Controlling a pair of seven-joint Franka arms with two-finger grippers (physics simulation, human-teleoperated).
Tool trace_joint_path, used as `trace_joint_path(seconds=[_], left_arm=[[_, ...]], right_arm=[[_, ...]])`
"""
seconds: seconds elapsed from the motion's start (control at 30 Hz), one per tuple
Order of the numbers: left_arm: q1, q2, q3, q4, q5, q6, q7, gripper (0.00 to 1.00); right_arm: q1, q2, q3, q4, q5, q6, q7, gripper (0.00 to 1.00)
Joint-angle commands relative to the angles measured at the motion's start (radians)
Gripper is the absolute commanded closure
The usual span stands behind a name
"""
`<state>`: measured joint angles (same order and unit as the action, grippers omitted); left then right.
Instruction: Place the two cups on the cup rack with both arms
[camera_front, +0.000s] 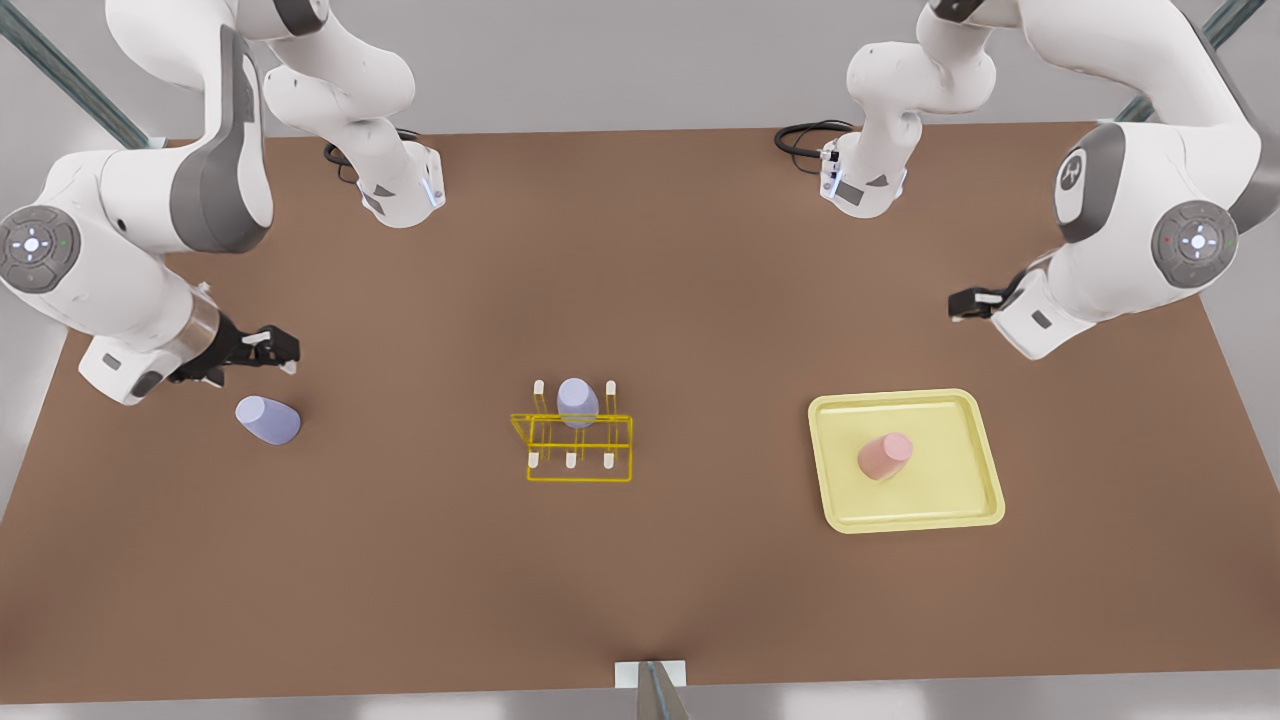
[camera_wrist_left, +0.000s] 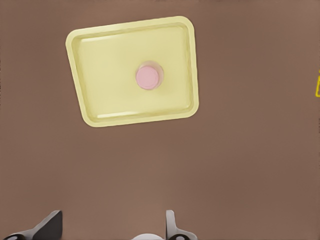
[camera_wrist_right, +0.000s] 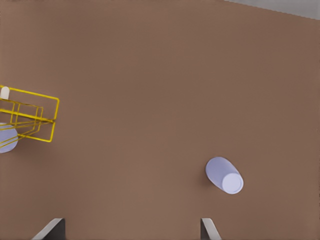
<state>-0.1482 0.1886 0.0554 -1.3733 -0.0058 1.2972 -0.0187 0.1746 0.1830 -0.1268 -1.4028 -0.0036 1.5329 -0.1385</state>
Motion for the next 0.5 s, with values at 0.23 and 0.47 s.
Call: trace_joint_path(seconds=[0.23,0.47], left_arm=[[0.007,0.282,-0.002,-0.004,-0.006,0.364,-0.001,0.00],[0.018,0.316,0.001,-0.176,-0.017,0.653,-0.004,0.00]], right_arm=[[-0.204,0.184,0.001,-0.292,-0.033,0.518,-0.190,0.00],[-0.265,0.188,0.001,-0.436,-0.027,0.671,-0.292,0.00]])
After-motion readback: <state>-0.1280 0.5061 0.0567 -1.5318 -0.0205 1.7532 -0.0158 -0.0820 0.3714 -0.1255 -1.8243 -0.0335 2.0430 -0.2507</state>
